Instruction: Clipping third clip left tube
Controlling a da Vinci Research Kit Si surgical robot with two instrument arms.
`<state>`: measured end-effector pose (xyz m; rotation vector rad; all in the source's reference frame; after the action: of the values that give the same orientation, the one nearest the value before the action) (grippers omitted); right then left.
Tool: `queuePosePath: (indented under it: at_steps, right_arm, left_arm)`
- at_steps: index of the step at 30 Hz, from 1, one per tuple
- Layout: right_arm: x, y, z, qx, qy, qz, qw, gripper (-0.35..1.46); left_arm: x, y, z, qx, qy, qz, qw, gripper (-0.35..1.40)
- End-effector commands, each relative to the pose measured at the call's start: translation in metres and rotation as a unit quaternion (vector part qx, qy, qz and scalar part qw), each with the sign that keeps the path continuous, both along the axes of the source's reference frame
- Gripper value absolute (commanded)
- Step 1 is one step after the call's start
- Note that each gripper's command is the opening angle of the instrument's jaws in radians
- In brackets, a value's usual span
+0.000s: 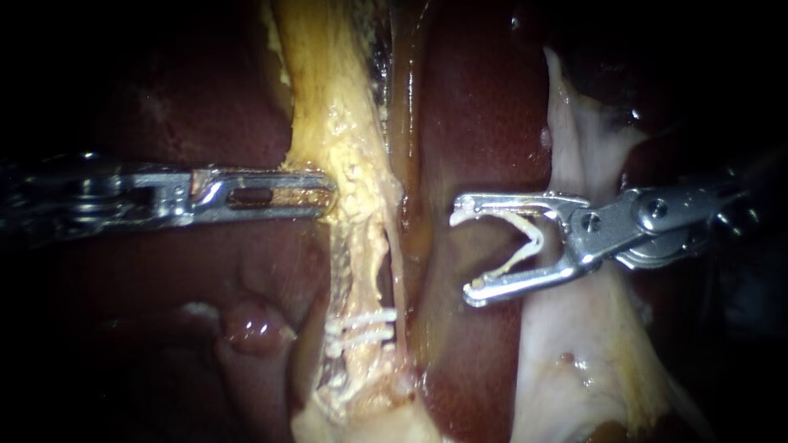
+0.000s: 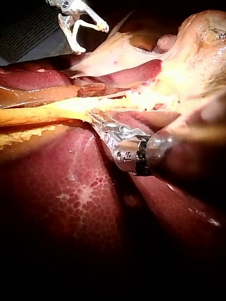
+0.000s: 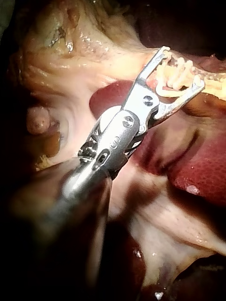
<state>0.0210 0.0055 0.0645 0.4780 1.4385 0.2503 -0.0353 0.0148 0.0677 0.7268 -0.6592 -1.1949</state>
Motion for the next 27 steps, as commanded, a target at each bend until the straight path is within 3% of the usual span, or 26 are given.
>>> queuePosePath:
  at_steps: [1,8,15,18,23,27]
  right_arm:
    - [0.0000,0.0000,0.0000,0.000,0.000,0.000,1.0000,0.60]
    - [0.0002,-0.0003,0.0002,-0.001,0.000,-0.001,1.0000,0.60]
    - [0.0021,-0.0021,0.0021,0.040,0.001,-0.011,0.9991,0.60]
    - [0.0035,-0.0032,0.0037,0.072,-0.008,-0.026,0.9970,0.60]
    - [0.0058,-0.0049,0.0064,0.115,-0.043,-0.060,0.9906,0.60]
    - [0.0076,-0.0058,0.0085,0.148,-0.051,-0.074,0.9849,0.60]
  left_arm:
    - [0.0000,0.0000,0.0000,0.000,0.000,0.000,1.0000,-0.35]
    - [0.0004,0.0000,-0.0003,0.001,-0.001,0.001,1.0000,-0.35]
    - [0.0023,0.0012,-0.0030,0.004,-0.001,0.001,1.0000,-0.35]
    - [0.0032,0.0017,-0.0045,0.003,0.000,-0.003,1.0000,-0.35]
    - [0.0042,0.0021,-0.0070,0.003,-0.003,-0.010,0.9999,-0.35]
    - [0.0045,0.0022,-0.0086,0.003,-0.006,-0.016,0.9999,-0.35]
